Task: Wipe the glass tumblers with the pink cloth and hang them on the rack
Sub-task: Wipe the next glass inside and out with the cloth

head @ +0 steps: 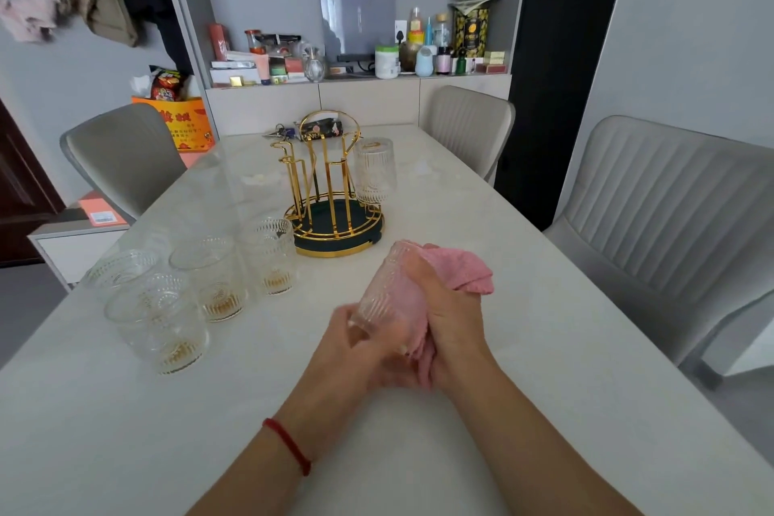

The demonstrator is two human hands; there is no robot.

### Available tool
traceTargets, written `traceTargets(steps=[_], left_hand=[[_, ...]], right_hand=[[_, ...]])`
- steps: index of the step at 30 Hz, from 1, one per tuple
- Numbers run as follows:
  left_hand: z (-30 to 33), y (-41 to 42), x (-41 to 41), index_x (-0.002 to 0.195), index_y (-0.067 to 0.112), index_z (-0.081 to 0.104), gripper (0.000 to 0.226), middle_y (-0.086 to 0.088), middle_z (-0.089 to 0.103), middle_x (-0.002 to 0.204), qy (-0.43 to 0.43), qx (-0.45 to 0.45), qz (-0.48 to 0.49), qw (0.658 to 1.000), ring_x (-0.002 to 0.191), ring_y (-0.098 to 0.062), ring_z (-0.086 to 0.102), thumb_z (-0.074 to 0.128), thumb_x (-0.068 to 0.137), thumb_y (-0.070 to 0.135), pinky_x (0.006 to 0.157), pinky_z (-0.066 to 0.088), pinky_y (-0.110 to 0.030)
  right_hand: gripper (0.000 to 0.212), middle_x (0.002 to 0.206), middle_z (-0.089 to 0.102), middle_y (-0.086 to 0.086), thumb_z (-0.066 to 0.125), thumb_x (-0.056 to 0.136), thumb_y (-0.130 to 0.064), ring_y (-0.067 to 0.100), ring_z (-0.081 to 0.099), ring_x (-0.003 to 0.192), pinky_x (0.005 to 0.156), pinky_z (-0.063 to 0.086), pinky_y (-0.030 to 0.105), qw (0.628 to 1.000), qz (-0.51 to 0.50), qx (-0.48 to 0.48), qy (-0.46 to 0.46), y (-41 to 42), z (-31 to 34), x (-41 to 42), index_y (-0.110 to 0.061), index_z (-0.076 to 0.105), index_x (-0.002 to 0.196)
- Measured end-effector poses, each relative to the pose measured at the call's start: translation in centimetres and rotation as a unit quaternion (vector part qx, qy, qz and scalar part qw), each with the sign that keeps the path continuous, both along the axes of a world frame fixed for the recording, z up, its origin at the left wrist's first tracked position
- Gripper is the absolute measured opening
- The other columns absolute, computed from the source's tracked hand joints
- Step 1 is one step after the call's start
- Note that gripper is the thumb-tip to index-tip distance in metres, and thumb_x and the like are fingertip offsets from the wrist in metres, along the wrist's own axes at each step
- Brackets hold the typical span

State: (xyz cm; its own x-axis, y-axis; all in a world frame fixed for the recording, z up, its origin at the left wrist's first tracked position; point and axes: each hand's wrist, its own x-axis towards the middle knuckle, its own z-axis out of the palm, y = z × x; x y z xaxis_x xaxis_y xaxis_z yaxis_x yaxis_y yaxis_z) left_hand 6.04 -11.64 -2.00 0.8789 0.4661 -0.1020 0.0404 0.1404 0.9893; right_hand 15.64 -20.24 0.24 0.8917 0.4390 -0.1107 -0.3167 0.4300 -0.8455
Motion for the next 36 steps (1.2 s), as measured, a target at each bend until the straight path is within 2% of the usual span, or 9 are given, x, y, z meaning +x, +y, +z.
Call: traceTargets(steps=[3,9,15,18,21,25,27,32,36], left_hand=[[-0.6,-0.3,0.1,0.114,0.018,0.05,0.049,-0.01,0.074,0.102,-0.017,0.139,0.079,0.987,0.08,-0.021,0.077,0.086,0.082,0.024,0.067,0.061,-0.029],[-0.6,1.2,-0.2,0.12,-0.001,0.051,0.062,-0.026,0.074,0.09,-0.049,-0.015,0.029,0.998,0.074,-0.034,0.07,0.082,0.083,0.037,0.071,0.058,-0.042],[-0.6,0.1,-0.4,0.113,0.006,0.049,0.056,-0.019,0.073,0.076,-0.078,0.143,0.039,0.986,0.065,-0.025,0.07,0.08,0.082,0.04,0.063,0.058,-0.032],[-0.5,0.1,-0.2,0.109,0.009,0.05,0.052,-0.014,0.07,0.069,-0.067,0.181,0.026,0.981,0.059,-0.028,0.065,0.074,0.087,0.049,0.054,0.053,-0.036],[-0.2,-0.1,-0.2,0.107,-0.001,0.054,0.059,-0.03,0.063,0.079,-0.048,-0.013,-0.041,0.998,0.058,-0.03,0.058,0.068,0.089,0.054,0.051,0.044,-0.034],[0.9,0.5,-0.9,0.112,0.0,0.067,0.054,-0.025,0.063,0.089,-0.001,-0.249,-0.132,0.959,0.066,-0.029,0.058,0.055,0.097,0.051,0.061,0.052,-0.033],[0.7,0.6,-0.8,0.121,-0.002,0.061,0.058,-0.029,0.063,0.091,0.009,-0.229,-0.14,0.963,0.067,-0.032,0.06,0.054,0.098,0.051,0.06,0.054,-0.034],[-0.7,-0.5,0.0,0.119,0.004,0.041,0.063,-0.023,0.072,0.077,-0.057,0.09,0.019,0.994,0.066,-0.035,0.066,0.067,0.091,0.054,0.058,0.056,-0.037],[0.3,-0.4,0.2,0.105,-0.01,0.058,0.07,-0.026,0.058,0.068,-0.054,-0.061,-0.044,0.996,0.052,-0.026,0.054,0.048,0.102,0.06,0.048,0.041,-0.029]], right_hand=[[0.047,0.101,0.079,0.018,0.091,0.073,-0.034,0.041,0.077,0.087,0.071,0.063,0.06,1.0,0.008,0.011,0.003,0.3,0.1,-0.4,-0.015,0.072,0.112],[0.103,0.138,0.066,0.02,0.043,0.076,-0.088,0.037,0.063,0.129,0.11,0.046,0.052,0.959,0.152,0.211,0.116,-1.6,-0.3,1.4,-0.011,0.059,0.143],[0.036,0.126,0.074,0.004,0.047,0.103,-0.056,0.032,0.068,0.121,0.102,0.053,0.064,0.996,0.022,0.085,-0.009,1.0,-1.1,0.3,-0.038,0.069,0.125],[0.038,0.117,0.077,0.01,0.044,0.106,-0.048,0.033,0.073,0.11,0.096,0.058,0.058,0.997,-0.019,0.075,0.019,0.8,-0.8,0.1,-0.026,0.074,0.116],[0.045,0.107,0.079,0.016,0.048,0.103,-0.047,0.031,0.076,0.096,0.079,0.061,0.045,0.995,-0.035,0.072,0.057,0.1,-0.3,0.0,-0.015,0.079,0.106],[0.044,0.083,0.081,0.003,0.048,0.105,-0.042,0.019,0.076,0.076,0.054,0.059,0.028,0.994,-0.02,0.084,0.071,-0.4,0.0,0.2,-0.018,0.081,0.087],[0.042,0.09,0.081,0.006,0.047,0.105,-0.042,0.024,0.076,0.086,0.063,0.061,0.034,0.994,-0.021,0.081,0.074,-0.2,0.3,0.0,-0.017,0.08,0.098],[0.045,0.108,0.08,0.01,0.043,0.104,-0.042,0.033,0.074,0.105,0.087,0.06,0.048,0.992,-0.053,0.086,0.076,0.1,0.0,0.1,-0.018,0.081,0.111],[0.045,0.079,0.078,0.004,0.054,0.099,-0.042,0.025,0.073,0.076,0.076,0.058,0.041,0.988,-0.012,0.118,0.101,-0.2,-0.7,0.6,-0.024,0.08,0.066]])
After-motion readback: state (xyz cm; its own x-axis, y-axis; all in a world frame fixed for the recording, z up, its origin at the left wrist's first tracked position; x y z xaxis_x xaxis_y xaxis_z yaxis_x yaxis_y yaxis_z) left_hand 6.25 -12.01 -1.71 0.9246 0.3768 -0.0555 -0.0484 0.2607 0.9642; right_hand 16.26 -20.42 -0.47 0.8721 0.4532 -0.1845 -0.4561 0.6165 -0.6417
